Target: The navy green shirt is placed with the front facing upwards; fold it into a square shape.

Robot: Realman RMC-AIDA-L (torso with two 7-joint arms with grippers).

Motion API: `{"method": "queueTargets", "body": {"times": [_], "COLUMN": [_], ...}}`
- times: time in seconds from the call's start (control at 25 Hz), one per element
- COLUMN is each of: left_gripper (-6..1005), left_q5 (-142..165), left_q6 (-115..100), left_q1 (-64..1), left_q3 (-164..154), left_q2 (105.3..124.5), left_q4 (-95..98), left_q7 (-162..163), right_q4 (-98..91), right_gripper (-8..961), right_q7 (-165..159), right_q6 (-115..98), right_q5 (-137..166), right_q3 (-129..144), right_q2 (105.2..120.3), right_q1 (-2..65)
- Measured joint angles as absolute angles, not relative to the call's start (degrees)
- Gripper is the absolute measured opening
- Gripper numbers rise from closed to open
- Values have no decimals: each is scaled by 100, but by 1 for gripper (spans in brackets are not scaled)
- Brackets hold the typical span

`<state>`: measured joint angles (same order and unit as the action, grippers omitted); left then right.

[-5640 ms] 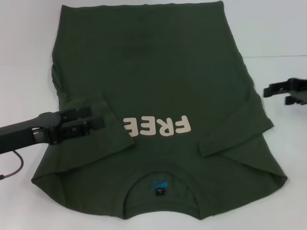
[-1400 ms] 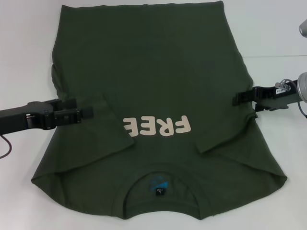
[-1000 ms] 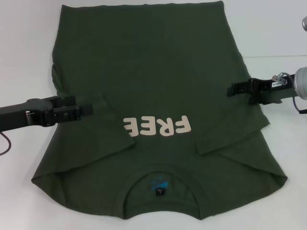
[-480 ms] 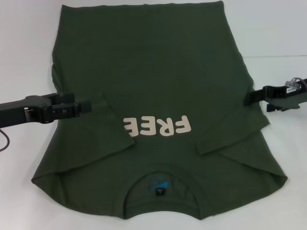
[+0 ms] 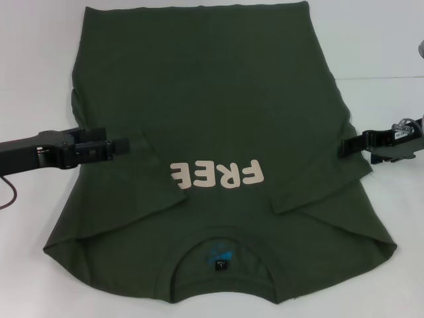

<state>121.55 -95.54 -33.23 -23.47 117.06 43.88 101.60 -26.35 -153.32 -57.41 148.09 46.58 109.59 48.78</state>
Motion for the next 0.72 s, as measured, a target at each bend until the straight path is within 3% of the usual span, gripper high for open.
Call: {"method": "queueTargets", "body": {"times": [0.72], "left_gripper": [937], "left_q5": [12162], "left_q6": [-9544], "left_q1": [-3354], "left_q3": [-2346], "left_q2": [11707], "left_q4": [4386], "left_q7": [10117], "right_q4": [-2604], "right_gripper": [854], "right_q7": [-15260], "right_q6": [-5597], "right_q5": [14784], "right_q3": [4651], "right_q2": [11088], "right_q1": [4888]}}
